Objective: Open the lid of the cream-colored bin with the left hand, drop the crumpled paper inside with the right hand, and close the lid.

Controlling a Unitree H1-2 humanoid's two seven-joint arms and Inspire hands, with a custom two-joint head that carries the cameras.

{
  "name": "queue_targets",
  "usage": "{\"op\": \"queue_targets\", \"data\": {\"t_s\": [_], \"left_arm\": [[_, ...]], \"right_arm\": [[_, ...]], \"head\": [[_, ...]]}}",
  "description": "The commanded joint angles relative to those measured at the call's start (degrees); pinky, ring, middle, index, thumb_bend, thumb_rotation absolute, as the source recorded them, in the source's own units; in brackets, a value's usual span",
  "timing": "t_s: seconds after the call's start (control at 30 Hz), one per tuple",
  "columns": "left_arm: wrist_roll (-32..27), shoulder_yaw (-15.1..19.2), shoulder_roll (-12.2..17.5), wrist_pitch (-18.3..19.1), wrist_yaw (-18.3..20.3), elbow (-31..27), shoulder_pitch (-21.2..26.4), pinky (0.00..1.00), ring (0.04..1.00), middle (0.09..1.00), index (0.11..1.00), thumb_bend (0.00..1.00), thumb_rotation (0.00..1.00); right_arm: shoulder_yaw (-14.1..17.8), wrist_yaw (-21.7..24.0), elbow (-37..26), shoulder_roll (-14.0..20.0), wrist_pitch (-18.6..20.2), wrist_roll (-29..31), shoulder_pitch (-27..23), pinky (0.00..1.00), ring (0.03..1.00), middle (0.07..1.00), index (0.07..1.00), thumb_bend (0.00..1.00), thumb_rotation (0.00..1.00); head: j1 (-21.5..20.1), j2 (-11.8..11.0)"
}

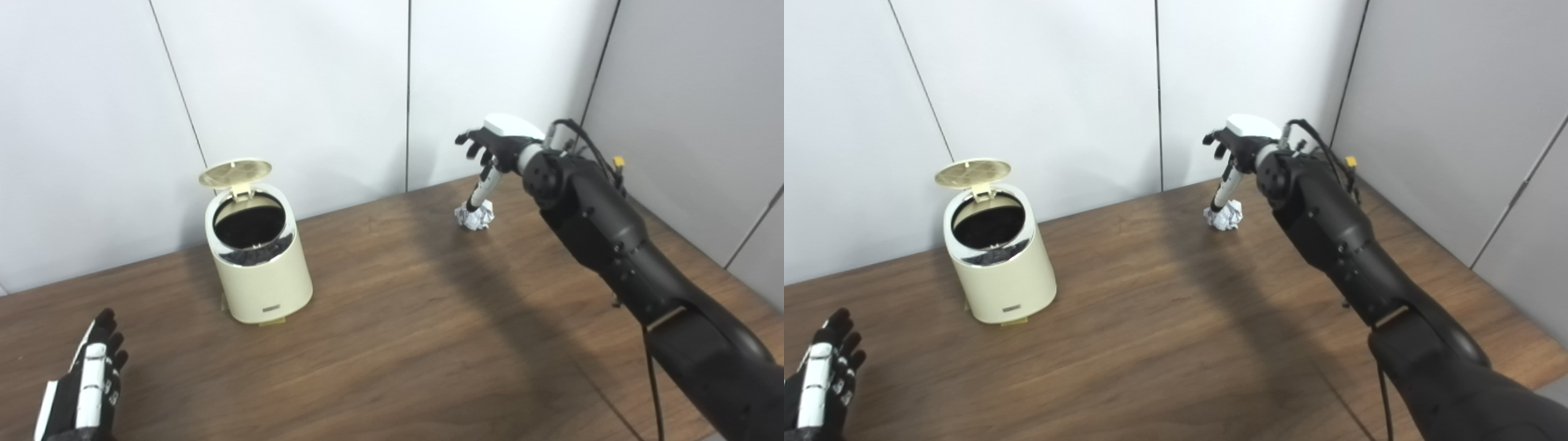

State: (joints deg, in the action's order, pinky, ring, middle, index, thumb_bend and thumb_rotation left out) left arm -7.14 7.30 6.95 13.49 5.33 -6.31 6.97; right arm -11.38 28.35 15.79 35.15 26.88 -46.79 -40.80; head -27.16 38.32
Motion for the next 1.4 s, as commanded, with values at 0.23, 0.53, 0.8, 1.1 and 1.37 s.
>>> {"op": "queue_targets", "data": {"t_s": [0.23,0.53,0.8,1.1,1.37], "left_arm": [[-0.2,-0.7,0.1,0.9,-0.4,-3.8,0.9,1.00,1.000,1.000,1.000,0.50,0.86],[0.5,-0.8,0.3,1.6,-0.7,-4.5,0.6,1.00,1.000,1.000,1.000,0.46,0.86],[0.7,-1.0,0.6,1.9,-0.4,-4.5,0.4,1.00,1.000,1.000,1.000,0.46,0.86],[0.9,-1.4,0.9,1.5,-0.3,-4.5,0.6,1.00,1.000,1.000,1.000,0.50,0.83],[0.5,-1.2,1.1,1.6,-0.1,-4.6,0.6,1.00,1.000,1.000,1.000,0.47,0.85]], "right_arm": [[-3.8,-4.3,12.7,-1.7,-0.3,-2.2,-7.6,0.70,0.866,0.916,0.841,0.91,0.08],[-6.9,-3.5,16.1,-2.7,0.0,-1.6,-7.4,0.57,0.711,0.803,0.842,0.89,0.11],[-10.4,-2.7,18.7,-2.1,-0.5,-2.5,-7.7,0.68,0.799,0.842,0.820,0.89,0.14],[-10.0,-3.8,19.2,-1.3,-0.8,-0.4,-6.8,0.65,0.734,0.776,0.763,0.87,0.12],[-9.7,-4.1,17.1,-0.9,-0.2,-0.2,-5.7,0.59,0.680,0.721,0.711,0.86,0.07]], "head": [[0.8,0.5],[1.2,1.2],[1.0,1.4],[1.2,1.6],[1.3,1.8]]}}
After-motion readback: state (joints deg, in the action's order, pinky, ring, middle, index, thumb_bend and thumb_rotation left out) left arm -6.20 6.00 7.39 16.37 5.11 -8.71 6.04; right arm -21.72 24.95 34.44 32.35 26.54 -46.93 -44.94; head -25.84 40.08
